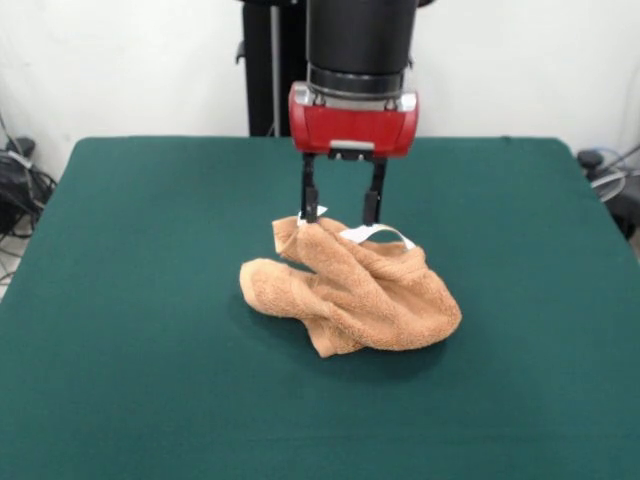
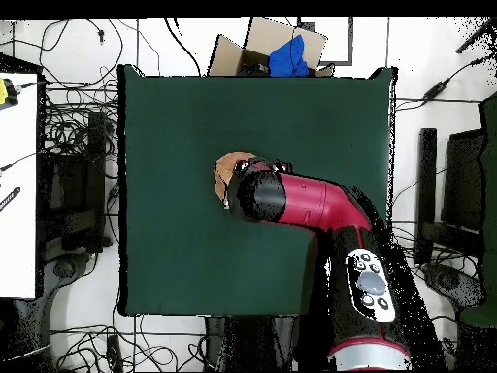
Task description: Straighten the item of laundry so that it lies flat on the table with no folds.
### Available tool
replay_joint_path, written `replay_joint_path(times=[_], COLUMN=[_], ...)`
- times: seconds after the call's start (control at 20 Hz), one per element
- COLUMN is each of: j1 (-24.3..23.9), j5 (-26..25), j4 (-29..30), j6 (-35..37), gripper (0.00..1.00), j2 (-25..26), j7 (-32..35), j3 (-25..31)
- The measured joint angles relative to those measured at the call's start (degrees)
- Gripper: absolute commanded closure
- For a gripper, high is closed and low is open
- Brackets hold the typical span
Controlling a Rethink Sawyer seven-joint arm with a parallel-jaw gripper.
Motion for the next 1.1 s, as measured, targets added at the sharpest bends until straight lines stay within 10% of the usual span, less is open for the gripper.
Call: replay_joint_path(times=[1.1], j1=[-0.2], j5=[0.0], j4=[0.1], j6=[-1.2], gripper=[0.0], j2=[2.4], j7=[0.0], j3=[0.0])
